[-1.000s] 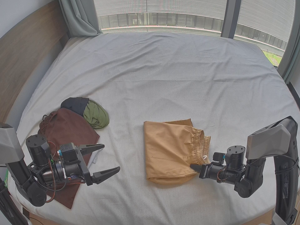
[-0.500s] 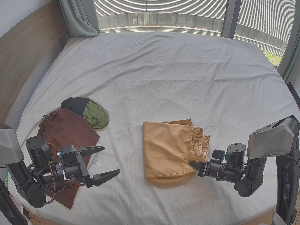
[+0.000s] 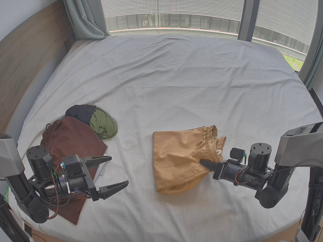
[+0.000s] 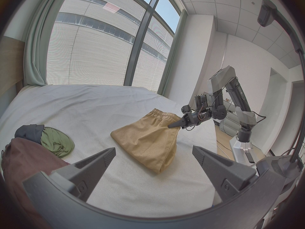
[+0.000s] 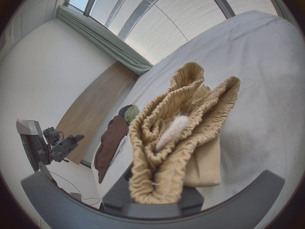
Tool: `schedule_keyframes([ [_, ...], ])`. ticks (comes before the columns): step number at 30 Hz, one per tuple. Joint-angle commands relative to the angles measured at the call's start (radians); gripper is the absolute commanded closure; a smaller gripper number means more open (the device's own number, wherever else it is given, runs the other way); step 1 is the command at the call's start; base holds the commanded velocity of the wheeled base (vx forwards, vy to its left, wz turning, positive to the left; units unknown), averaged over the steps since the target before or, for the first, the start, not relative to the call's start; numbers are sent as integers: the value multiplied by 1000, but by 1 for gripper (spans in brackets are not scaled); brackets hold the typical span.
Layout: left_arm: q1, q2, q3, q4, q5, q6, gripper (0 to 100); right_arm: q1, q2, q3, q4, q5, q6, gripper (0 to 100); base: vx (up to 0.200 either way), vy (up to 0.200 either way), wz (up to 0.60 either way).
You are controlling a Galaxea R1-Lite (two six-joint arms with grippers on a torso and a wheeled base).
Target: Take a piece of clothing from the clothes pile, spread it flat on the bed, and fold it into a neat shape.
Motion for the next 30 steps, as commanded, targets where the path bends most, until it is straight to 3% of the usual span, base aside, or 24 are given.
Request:
schedule_keyframes([
  [1,2,-8,-3,0,0,0,0,10,-41,-24,0,10,2,100,0,0,0],
  [16,4,-25,-6,-2,-1,-1,0,1,-81,-119,3,61,-1,100,0,0,0],
  [30,28,-82,2,-2,0,-1,0,-5,-78,-242,6,65,19,100,0,0,0],
])
